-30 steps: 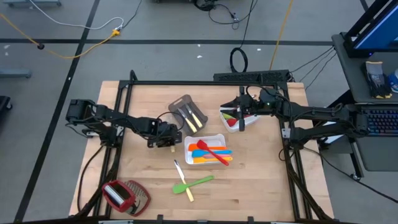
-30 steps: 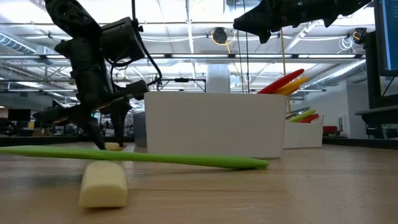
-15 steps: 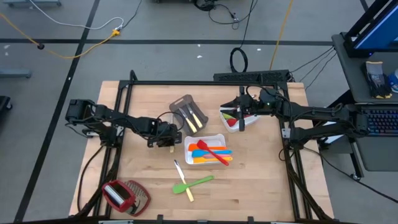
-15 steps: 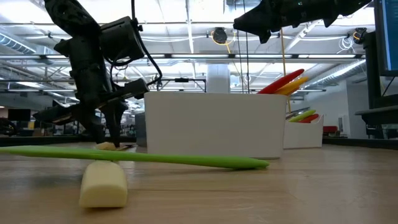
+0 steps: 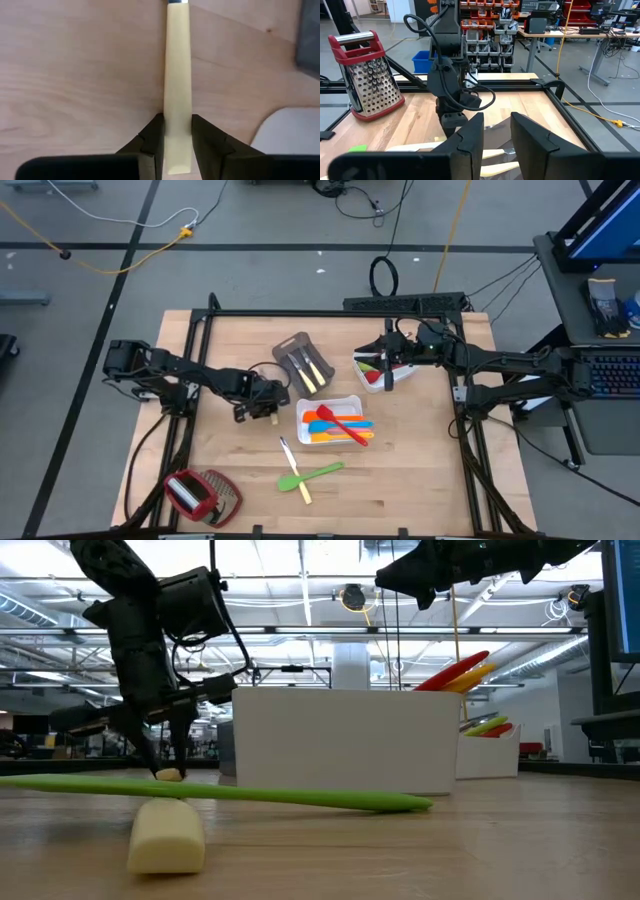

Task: Pick & Place Kitchen Items
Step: Put the yellow knife into the black bin

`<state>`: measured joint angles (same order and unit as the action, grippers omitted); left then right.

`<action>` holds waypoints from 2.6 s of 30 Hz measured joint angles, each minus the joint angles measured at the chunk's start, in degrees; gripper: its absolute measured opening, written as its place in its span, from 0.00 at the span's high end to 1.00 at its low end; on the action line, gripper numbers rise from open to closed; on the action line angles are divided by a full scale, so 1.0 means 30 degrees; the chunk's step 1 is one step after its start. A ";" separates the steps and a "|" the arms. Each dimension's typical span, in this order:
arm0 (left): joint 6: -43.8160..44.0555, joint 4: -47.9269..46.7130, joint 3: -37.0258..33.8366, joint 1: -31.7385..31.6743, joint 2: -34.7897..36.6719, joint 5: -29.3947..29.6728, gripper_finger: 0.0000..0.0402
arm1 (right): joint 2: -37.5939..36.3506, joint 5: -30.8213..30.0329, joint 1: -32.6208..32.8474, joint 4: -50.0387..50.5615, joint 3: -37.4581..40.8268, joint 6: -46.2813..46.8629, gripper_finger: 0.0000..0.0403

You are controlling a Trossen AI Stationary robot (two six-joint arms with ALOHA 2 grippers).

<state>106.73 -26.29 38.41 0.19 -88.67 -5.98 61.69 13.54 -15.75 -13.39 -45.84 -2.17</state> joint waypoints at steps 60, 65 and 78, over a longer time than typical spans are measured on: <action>-0.1025 -0.4400 -0.0452 0.0525 0.3410 0.1587 0.66 | 0.0000 0.0007 -0.0002 0.0007 0.0000 0.0000 0.78; -0.0989 -0.4399 -0.0452 0.0525 0.3406 0.1804 0.54 | -0.0006 0.0007 -0.0007 0.0013 0.0000 0.0000 0.78; -0.0959 -0.2979 -0.0365 0.0581 0.1341 0.1575 0.47 | -0.0007 0.0015 0.0000 0.0015 0.0000 0.0000 0.78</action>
<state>103.86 -35.23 37.32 1.93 -84.65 -1.26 61.67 13.58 -15.75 -13.34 -45.84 -2.17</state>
